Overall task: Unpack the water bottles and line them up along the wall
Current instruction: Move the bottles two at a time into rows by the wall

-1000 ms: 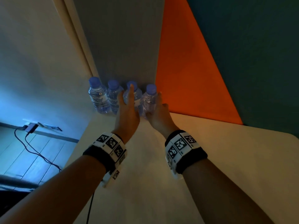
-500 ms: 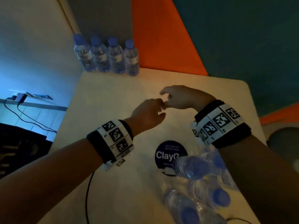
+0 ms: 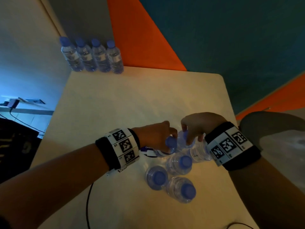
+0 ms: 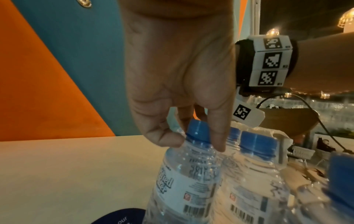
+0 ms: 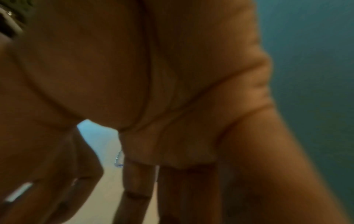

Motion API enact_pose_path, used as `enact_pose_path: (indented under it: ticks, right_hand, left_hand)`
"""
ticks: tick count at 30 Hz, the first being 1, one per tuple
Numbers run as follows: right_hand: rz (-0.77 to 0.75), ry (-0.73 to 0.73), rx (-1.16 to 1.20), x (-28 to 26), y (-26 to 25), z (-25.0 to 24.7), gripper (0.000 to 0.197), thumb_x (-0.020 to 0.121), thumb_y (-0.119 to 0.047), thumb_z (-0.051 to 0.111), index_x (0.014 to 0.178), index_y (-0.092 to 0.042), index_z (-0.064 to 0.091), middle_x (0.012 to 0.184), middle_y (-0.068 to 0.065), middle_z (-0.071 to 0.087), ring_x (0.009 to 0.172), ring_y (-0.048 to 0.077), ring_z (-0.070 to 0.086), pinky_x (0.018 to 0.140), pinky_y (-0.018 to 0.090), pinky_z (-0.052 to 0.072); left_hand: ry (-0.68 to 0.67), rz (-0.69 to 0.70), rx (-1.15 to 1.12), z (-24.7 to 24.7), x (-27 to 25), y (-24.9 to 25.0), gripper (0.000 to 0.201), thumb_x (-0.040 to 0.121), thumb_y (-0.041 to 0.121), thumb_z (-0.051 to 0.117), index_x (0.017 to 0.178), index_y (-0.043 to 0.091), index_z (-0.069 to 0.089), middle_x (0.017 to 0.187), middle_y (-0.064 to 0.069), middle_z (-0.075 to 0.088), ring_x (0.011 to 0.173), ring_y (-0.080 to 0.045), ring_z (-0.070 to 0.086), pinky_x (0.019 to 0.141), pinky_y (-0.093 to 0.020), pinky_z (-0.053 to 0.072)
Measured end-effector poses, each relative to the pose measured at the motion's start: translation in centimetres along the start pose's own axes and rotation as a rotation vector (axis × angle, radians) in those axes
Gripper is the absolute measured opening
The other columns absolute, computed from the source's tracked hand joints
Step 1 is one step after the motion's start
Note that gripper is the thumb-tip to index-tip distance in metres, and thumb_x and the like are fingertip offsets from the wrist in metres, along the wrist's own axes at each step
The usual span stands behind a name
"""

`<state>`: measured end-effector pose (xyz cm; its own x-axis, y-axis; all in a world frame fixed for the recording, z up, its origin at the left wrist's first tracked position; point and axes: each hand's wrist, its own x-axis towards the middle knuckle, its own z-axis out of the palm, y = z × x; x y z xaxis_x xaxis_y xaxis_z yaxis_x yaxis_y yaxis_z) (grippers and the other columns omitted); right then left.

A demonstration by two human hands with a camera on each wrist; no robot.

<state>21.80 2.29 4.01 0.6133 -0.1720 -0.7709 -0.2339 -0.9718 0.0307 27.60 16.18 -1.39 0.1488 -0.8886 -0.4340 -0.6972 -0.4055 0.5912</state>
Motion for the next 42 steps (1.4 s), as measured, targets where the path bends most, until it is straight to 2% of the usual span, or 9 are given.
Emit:
enact_pose_path:
  ticks: [4, 9, 15, 19, 22, 26, 33, 38, 42]
  right_hand:
    - [-0.007, 0.042, 0.046, 0.3, -0.4, 0.5, 0.027, 0.079, -0.016, 0.072, 0.099, -0.004, 0.059, 0.071, 0.0, 0.047, 0.053, 0.013, 0.044, 0.043, 0.02, 0.031]
    - [-0.036, 0.084, -0.015, 1.3, -1.2, 1.0, 0.017, 0.078, -0.011, 0.07, 0.081, -0.007, 0.054, 0.064, 0.002, 0.046, 0.065, 0.02, 0.049, 0.061, 0.028, 0.038]
    - [-0.086, 0.124, -0.013, 1.6, -1.8, -0.6, 0.017, 0.078, -0.008, 0.064, 0.08, -0.01, 0.047, 0.063, 0.0, 0.038, 0.047, 0.011, 0.036, 0.041, 0.021, 0.029]
    - [-0.165, 0.12, 0.03, 1.4, -2.0, -2.7, 0.041, 0.081, -0.016, 0.065, 0.06, -0.02, 0.031, 0.061, -0.005, 0.034, 0.045, 0.004, 0.03, 0.03, 0.014, 0.033]
    - [-0.192, 0.142, 0.125, 1.2, -1.9, -5.7, 0.025, 0.082, -0.019, 0.065, 0.072, -0.012, 0.043, 0.067, 0.0, 0.045, 0.047, 0.013, 0.045, 0.039, 0.014, 0.036]
    - [-0.205, 0.196, 0.102, 2.4, -2.8, -9.9, 0.026, 0.081, -0.025, 0.066, 0.095, -0.005, 0.056, 0.076, 0.006, 0.057, 0.06, 0.025, 0.062, 0.052, 0.031, 0.045]
    - [-0.226, 0.359, 0.243, 9.4, -4.1, -14.2, 0.028, 0.079, -0.021, 0.068, 0.097, -0.004, 0.056, 0.069, 0.007, 0.054, 0.06, 0.029, 0.061, 0.062, 0.04, 0.057]
    - [-0.235, 0.54, 0.305, 14.8, -4.9, -15.3, 0.025, 0.079, -0.016, 0.068, 0.097, -0.002, 0.057, 0.079, 0.012, 0.053, 0.069, 0.028, 0.049, 0.055, 0.028, 0.036]
    - [-0.23, 0.711, 0.342, 18.3, -4.9, -16.1, 0.025, 0.077, -0.015, 0.068, 0.097, -0.002, 0.06, 0.096, 0.019, 0.065, 0.086, 0.032, 0.057, 0.061, 0.029, 0.034]
  left_hand:
    - [0.041, -0.004, 0.051, 0.1, 0.4, 0.6, 0.039, 0.079, 0.023, 0.069, 0.112, 0.009, 0.053, 0.1, -0.01, 0.045, 0.077, -0.013, 0.042, 0.069, -0.023, 0.032]
    - [0.054, -0.003, 0.027, -0.5, 0.9, 0.4, 0.038, 0.076, 0.02, 0.072, 0.108, 0.008, 0.056, 0.091, -0.004, 0.043, 0.078, -0.016, 0.045, 0.061, -0.023, 0.032]
    - [0.093, -0.014, -0.074, -2.2, 0.6, -1.7, 0.037, 0.073, 0.018, 0.075, 0.105, 0.008, 0.059, 0.098, -0.015, 0.064, 0.076, -0.015, 0.052, 0.053, -0.015, 0.037]
    - [0.113, -0.036, -0.05, -4.9, -0.1, -3.7, 0.038, 0.073, 0.022, 0.076, 0.106, 0.01, 0.061, 0.108, -0.011, 0.065, 0.088, -0.02, 0.059, 0.074, -0.029, 0.047]
    - [0.167, -0.068, -0.048, -8.6, -0.9, -5.8, 0.037, 0.073, 0.024, 0.076, 0.104, 0.01, 0.062, 0.109, -0.009, 0.065, 0.098, -0.024, 0.06, 0.087, -0.036, 0.05]
    - [0.262, -0.126, -0.005, -13.1, -1.0, -8.4, 0.037, 0.071, 0.023, 0.078, 0.103, 0.011, 0.063, 0.109, -0.009, 0.065, 0.099, -0.025, 0.061, 0.09, -0.04, 0.051]
    - [0.497, -0.244, -0.016, -17.6, 2.2, -13.6, 0.034, 0.073, 0.018, 0.077, 0.101, 0.003, 0.065, 0.104, -0.016, 0.068, 0.092, -0.031, 0.065, 0.073, -0.029, 0.046]
    - [0.681, -0.331, -0.053, -18.2, 4.9, -16.7, 0.028, 0.074, 0.012, 0.074, 0.094, -0.003, 0.06, 0.091, -0.015, 0.06, 0.094, -0.032, 0.06, 0.077, -0.031, 0.04]
    - [0.798, -0.415, -0.083, -18.7, 6.6, -19.0, 0.03, 0.078, 0.015, 0.07, 0.104, 0.004, 0.059, 0.109, -0.016, 0.063, 0.1, -0.028, 0.058, 0.085, -0.034, 0.044]
